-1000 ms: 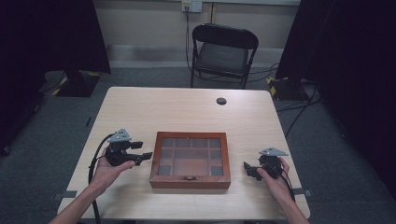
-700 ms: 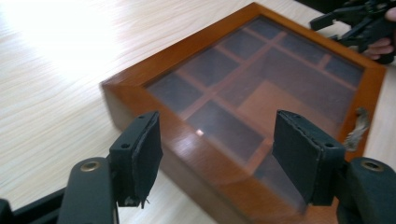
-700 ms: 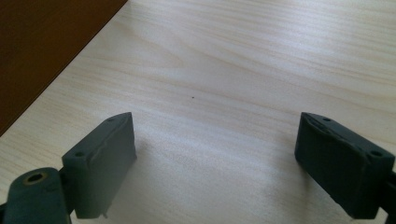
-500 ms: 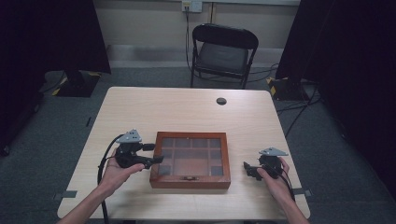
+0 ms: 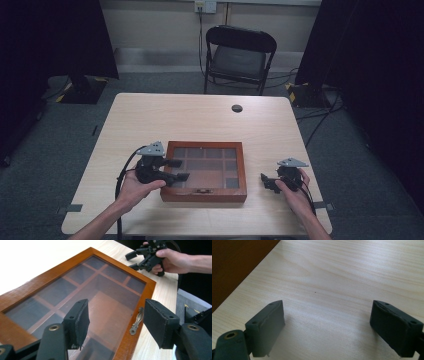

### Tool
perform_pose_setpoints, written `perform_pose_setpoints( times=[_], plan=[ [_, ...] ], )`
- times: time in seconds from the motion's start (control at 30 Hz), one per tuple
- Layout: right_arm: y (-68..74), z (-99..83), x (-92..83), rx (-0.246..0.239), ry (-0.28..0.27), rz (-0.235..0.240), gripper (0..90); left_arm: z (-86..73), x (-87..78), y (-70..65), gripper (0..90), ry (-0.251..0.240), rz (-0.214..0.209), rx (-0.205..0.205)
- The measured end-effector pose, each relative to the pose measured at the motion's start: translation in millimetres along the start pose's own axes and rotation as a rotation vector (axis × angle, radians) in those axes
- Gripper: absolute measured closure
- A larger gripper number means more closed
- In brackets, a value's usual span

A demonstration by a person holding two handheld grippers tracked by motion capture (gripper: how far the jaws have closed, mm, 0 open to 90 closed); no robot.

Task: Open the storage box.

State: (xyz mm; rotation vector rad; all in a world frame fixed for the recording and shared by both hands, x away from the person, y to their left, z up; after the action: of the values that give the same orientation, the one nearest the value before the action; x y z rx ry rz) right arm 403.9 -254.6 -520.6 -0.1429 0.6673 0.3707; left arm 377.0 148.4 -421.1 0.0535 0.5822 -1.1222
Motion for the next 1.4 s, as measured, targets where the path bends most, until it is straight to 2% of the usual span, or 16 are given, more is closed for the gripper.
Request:
perform_pose_setpoints(
  times=[0.1, 0.17, 0.23, 0.27, 0.33, 0.37, 0.43, 0.47, 0.57, 0.63, 0.7, 0.8, 0.93, 1.13, 1.33, 1.4],
  plan=[
    [0.0, 0.1, 0.0, 0.001, 0.002, 0.0, 11.8, 1.4, 7.3, -6.8, 40.0, 0.015, -0.026, 0.008],
    [0.0, 0.1, 0.0, 0.0, 0.001, 0.0, 11.8, 0.0, 16.1, -11.2, 36.2, 0.049, -0.002, 0.029],
    [0.0, 0.1, 0.0, 0.001, 0.002, 0.0, 11.7, -1.3, 24.6, -14.0, 38.5, 0.082, -0.024, 0.04],
    [-0.1, 0.1, 0.1, 0.0, 0.001, 0.0, 11.7, -1.2, 26.9, -15.2, 38.2, 0.079, -0.027, 0.041],
    [-0.1, 0.1, 0.1, 0.0, 0.002, 0.0, 11.7, -0.9, 32.2, -18.4, 39.3, 0.063, -0.065, 0.033],
    [-0.1, 0.1, 0.1, 0.0, 0.001, 0.0, 11.7, -1.4, 34.5, -19.4, 39.1, 0.076, -0.074, 0.031],
    [-0.1, 0.2, 0.1, -0.001, 0.002, 0.0, 11.7, -3.2, 39.1, -21.7, 38.5, 0.09, -0.075, 0.037],
    [-0.1, 0.2, 0.1, 0.0, 0.002, 0.001, 11.7, -4.2, 41.2, -23.2, 38.5, 0.091, -0.094, 0.038],
    [-0.1, 0.2, 0.2, -0.001, 0.001, 0.001, 11.7, -3.8, 45.1, -26.7, 40.9, 0.076, -0.098, 0.036],
    [-0.2, 0.2, 0.2, -0.003, 0.001, 0.002, 11.7, -5.5, 48.4, -27.4, 44.7, 0.087, -0.104, 0.035],
    [-0.3, 0.3, 0.2, -0.004, 0.001, 0.001, 11.6, -7.4, 50.4, -28.3, 53.4, 0.086, -0.123, 0.043],
    [-0.3, 0.3, 0.3, -0.004, 0.001, 0.001, 11.6, -11.1, 54.0, -28.5, 62.2, 0.12, -0.137, 0.067],
    [-0.3, 0.4, 0.4, -0.003, 0.002, 0.003, 11.5, -14.3, 56.4, -25.9, 70.0, 0.131, -0.126, 0.085],
    [-0.3, 0.4, 0.5, -0.003, 0.001, 0.004, 11.5, -18.7, 61.4, -26.6, 79.1, 0.156, -0.138, 0.105],
    [-0.3, 0.4, 0.6, -0.004, 0.001, 0.005, 11.5, -19.9, 61.1, -27.4, 79.9, 0.15, -0.128, 0.122],
    [-0.4, 0.5, 0.7, -0.005, 0.001, 0.006, 11.5, -21.3, 61.3, -28.3, 79.9, 0.131, -0.124, 0.13]
  ],
)
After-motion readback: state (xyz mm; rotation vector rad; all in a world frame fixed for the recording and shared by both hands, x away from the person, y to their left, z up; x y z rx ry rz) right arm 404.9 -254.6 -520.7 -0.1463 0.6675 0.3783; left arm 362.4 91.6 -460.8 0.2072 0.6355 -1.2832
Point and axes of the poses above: each handheld gripper's, and its own axes: x roughly forward along the jaws, z roughly out of its top, y roughly to its left, the point moved 3 cm from there along x, roughly forward along the jaws, and after that the axes turned 4 degrees about -y, right-handed, at the moved point
